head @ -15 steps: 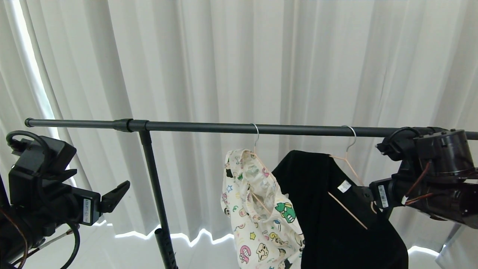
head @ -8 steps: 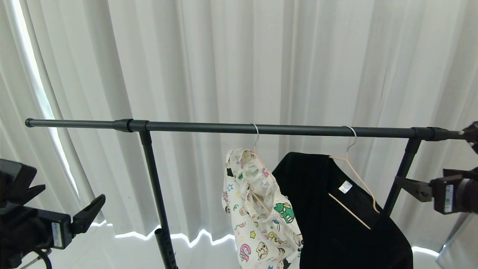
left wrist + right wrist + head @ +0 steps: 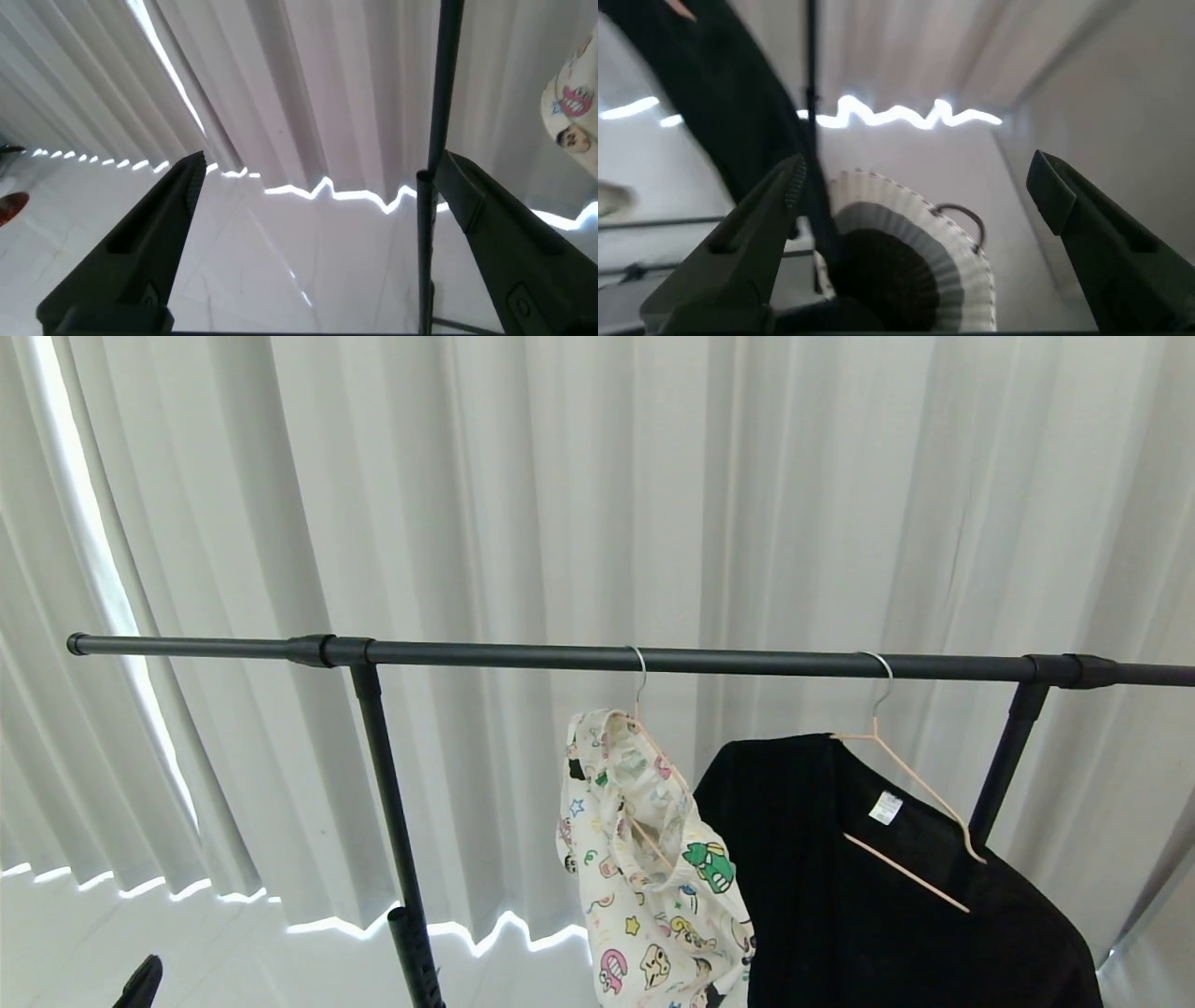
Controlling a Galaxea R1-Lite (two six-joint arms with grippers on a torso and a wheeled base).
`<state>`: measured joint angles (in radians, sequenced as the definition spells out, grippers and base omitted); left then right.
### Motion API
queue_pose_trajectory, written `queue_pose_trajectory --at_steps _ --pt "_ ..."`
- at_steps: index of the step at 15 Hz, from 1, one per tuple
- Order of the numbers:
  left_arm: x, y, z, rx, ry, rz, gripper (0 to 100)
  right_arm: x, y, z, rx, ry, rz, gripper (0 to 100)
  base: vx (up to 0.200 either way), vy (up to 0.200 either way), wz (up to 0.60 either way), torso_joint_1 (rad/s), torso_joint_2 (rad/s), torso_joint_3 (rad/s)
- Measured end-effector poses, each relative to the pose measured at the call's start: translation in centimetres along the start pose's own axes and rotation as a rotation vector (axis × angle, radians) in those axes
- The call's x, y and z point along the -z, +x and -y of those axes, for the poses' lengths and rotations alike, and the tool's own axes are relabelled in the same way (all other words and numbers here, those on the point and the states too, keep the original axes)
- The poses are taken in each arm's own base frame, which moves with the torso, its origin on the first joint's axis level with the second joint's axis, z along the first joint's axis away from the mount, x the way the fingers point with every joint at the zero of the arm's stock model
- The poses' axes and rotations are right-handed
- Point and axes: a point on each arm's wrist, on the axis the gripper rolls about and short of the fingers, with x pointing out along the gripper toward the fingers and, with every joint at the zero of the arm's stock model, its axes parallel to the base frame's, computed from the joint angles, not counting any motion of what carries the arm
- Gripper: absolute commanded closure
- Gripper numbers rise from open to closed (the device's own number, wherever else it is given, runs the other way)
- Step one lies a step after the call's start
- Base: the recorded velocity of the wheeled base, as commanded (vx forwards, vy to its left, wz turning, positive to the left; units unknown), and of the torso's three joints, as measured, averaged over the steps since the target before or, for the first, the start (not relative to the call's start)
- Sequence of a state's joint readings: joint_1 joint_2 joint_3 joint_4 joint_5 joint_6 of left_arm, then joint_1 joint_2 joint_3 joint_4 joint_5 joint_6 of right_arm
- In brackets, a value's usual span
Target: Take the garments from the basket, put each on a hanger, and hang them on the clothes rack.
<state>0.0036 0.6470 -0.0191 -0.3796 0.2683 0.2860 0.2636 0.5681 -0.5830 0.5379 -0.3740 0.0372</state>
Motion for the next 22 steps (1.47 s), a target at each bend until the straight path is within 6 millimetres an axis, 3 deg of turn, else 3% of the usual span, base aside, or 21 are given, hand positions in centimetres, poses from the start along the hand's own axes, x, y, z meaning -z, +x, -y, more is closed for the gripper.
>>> queue_pose_trajectory --at_steps 3,8,14,17,22 --pt "2.3 -2.1 0.1 0.001 0.003 -0.005 0 4.2 -1.0 0.3 0.140 0.036 0.015 0 0.000 0.000 0.00 0.000 0.00 0.000" --pt "4.7 -5.1 -0.1 -0.054 -0.062 0.169 0 10.2 -1.1 -0.6 0.264 0.091 0.088 0 0.000 0.000 0.00 0.000 0.00 0.000" --pt "5.1 -5.8 -0.2 -0.086 -0.092 0.246 0 11.6 -1.5 -0.4 0.366 0.147 0.168 0 0.000 0.000 0.00 0.000 0.00 0.000" --pt "5.0 -5.8 0.0 0.016 -0.088 0.277 0 11.7 -1.5 -0.4 0.355 0.281 0.194 0 0.000 0.000 0.00 0.000 0.00 0.000" --pt "4.8 -5.8 0.3 0.158 -0.014 0.345 0 11.4 -1.3 -0.5 0.348 0.199 0.216 0 0.000 0.000 0.00 0.000 0.00 0.000"
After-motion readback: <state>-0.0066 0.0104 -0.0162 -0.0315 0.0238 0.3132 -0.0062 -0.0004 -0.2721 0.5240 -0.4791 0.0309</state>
